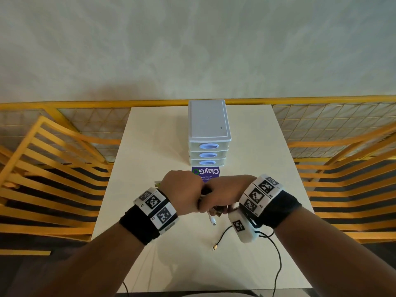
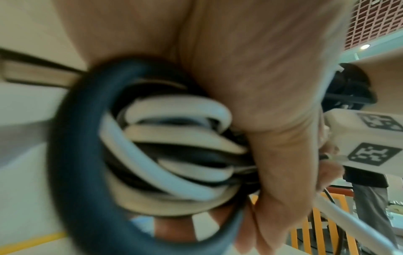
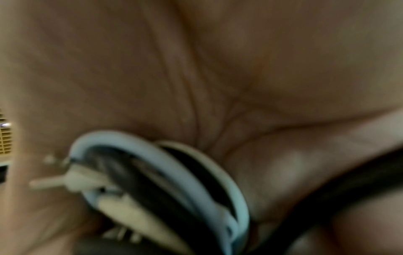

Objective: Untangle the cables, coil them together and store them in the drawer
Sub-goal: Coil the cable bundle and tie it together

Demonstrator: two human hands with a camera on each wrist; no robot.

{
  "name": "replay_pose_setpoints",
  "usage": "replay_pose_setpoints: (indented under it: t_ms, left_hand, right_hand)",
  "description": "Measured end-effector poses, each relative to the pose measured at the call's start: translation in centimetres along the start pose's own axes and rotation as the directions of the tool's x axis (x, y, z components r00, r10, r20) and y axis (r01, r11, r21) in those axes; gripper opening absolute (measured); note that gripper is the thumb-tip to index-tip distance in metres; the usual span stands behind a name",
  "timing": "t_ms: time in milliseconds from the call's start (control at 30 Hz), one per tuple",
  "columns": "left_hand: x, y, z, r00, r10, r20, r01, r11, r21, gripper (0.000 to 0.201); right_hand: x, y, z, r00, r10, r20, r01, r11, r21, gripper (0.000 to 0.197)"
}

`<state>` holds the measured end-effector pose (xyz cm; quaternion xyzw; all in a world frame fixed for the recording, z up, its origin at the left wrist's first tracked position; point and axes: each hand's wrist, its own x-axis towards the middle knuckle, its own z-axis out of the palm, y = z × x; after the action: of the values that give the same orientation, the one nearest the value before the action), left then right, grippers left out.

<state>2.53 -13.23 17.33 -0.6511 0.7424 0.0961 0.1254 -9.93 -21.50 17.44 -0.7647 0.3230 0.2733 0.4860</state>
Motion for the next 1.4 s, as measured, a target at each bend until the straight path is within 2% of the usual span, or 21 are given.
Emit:
replay_pose_setpoints:
  t_ms: [167, 367, 467, 500, 533, 600, 633, 667, 700, 767, 800, 833, 900, 967, 1033, 1067, 1100, 1133, 1233, 1333, 1400]
  left_hand:
    - [-0.1, 0.6, 0.4, 0.997, -0.071, 0.009, 0.071, 0.997, -0.02, 0.027]
    - [-0.1, 0.0, 0.2, 0.98, -0.193, -0.046, 0.194, 0.981, 0.013, 0.049]
    - [-0.7, -1.2, 0.5, 0.974, -0.122, -0.193, 0.122, 0.992, -0.01, 0.073]
    - [-1.0, -1.4, 0.3, 0.946, -0.064, -0.318, 0.057, 0.998, -0.033, 0.082]
    - [-1.4, -1.6, 0.1, 0.889, -0.03, -0.457, -0.014, 0.996, -0.093, 0.082]
    - [-2.5, -1.7, -0.1, 0.686, -0.059, -0.725, -0.159, 0.961, -0.228, 0.056]
    - [-3.1, -1.8, 0.0, 0.594, -0.103, -0.798, -0.209, 0.938, -0.277, 0.041]
    - [-3.6, -1.9, 0.3, 0.57, -0.159, -0.806, -0.225, 0.913, -0.34, 0.039]
    - [-3.8, -2.0, 1.1, 0.626, -0.214, -0.75, -0.202, 0.885, -0.42, 0.048]
    - [-3.3, -2.0, 3.1, 0.859, -0.261, -0.44, -0.056, 0.806, -0.589, 0.073]
    - [-2.7, -1.9, 3.9, 0.931, -0.248, -0.268, 0.008, 0.747, -0.665, 0.082]
    - [-2.0, -1.7, 4.7, 0.964, -0.222, -0.145, 0.036, 0.651, -0.758, 0.084]
    - [-0.6, -1.2, 5.6, 0.982, -0.174, -0.077, -0.003, 0.389, -0.921, 0.065]
    - [0.3, -0.5, 5.5, 0.985, -0.111, -0.135, -0.124, 0.1, -0.987, 0.053]
    - [1.2, 0.0, 5.1, 0.976, -0.068, -0.207, -0.218, -0.29, -0.932, 0.074]
    - [1.5, 0.3, 4.8, 0.972, -0.061, -0.228, -0.231, -0.454, -0.861, 0.088]
    - [1.6, 0.6, 4.4, 0.97, -0.071, -0.234, -0.233, -0.56, -0.795, 0.089]
    - [1.7, 0.9, 4.1, 0.97, -0.101, -0.22, -0.235, -0.613, -0.754, 0.079]
    - [1.6, 1.4, 2.7, 0.975, -0.164, -0.15, -0.221, -0.645, -0.731, 0.042]
    - [1.1, 1.2, 2.1, 0.971, -0.23, -0.062, -0.189, -0.587, -0.788, 0.037]
    - [0.7, 0.7, 1.5, 0.933, -0.349, -0.087, -0.27, -0.517, -0.812, 0.029]
  right_hand:
    - [0.0, 0.8, 0.6, 0.998, -0.014, -0.066, 0.01, 0.998, -0.056, 0.018]
    - [-0.4, 1.6, 0.7, 0.995, -0.053, -0.088, 0.052, 0.999, -0.008, 0.01]
    - [-0.7, 2.4, 0.2, 0.991, -0.043, -0.123, 0.048, 0.998, 0.043, 0.01]
    - [-0.9, 2.7, -0.1, 0.989, -0.04, -0.146, 0.05, 0.997, 0.06, 0.012]
    - [-1.1, 3.0, -0.4, 0.985, -0.037, -0.169, 0.051, 0.996, 0.079, 0.013]
    - [-1.5, 3.5, -1.1, 0.974, -0.03, -0.226, 0.063, 0.989, 0.137, 0.013]
    - [-1.8, 3.8, -1.5, 0.967, -0.03, -0.254, 0.076, 0.981, 0.176, 0.012]
    - [-2.1, 4.0, -1.8, 0.961, -0.03, -0.276, 0.092, 0.972, 0.215, 0.015]
    - [-2.3, 4.1, -2.2, 0.954, -0.033, -0.296, 0.113, 0.96, 0.255, 0.019]
    - [-2.8, 3.9, -2.6, 0.942, -0.048, -0.333, 0.16, 0.935, 0.315, 0.02]
    - [-2.9, 3.6, -2.7, 0.936, -0.063, -0.345, 0.183, 0.926, 0.329, 0.02]
    - [-3.1, 3.2, -2.7, 0.933, -0.08, -0.351, 0.204, 0.921, 0.332, 0.019]
    - [-3.2, 2.4, -2.5, 0.932, -0.123, -0.34, 0.235, 0.921, 0.311, 0.013]
    - [-3.0, 1.7, -1.8, 0.942, -0.156, -0.296, 0.243, 0.927, 0.286, 0.009]
    - [-2.5, 1.1, -0.9, 0.954, -0.175, -0.245, 0.241, 0.932, 0.271, 0.01]
    - [-2.2, 0.8, -0.5, 0.955, -0.184, -0.232, 0.247, 0.928, 0.278, 0.01]
    - [-2.1, 0.6, -0.2, 0.954, -0.195, -0.226, 0.257, 0.922, 0.29, 0.01]
    - [-2.0, 0.5, -0.1, 0.953, -0.206, -0.222, 0.267, 0.919, 0.292, 0.011]
    - [-2.1, 0.1, -0.2, 0.954, -0.215, -0.207, 0.266, 0.928, 0.26, 0.014]
    - [-2.2, -0.1, -0.2, 0.952, -0.242, -0.187, 0.293, 0.896, 0.333, 0.018]
    - [-2.1, 0.1, -0.2, 0.945, -0.269, -0.188, 0.321, 0.875, 0.361, 0.024]
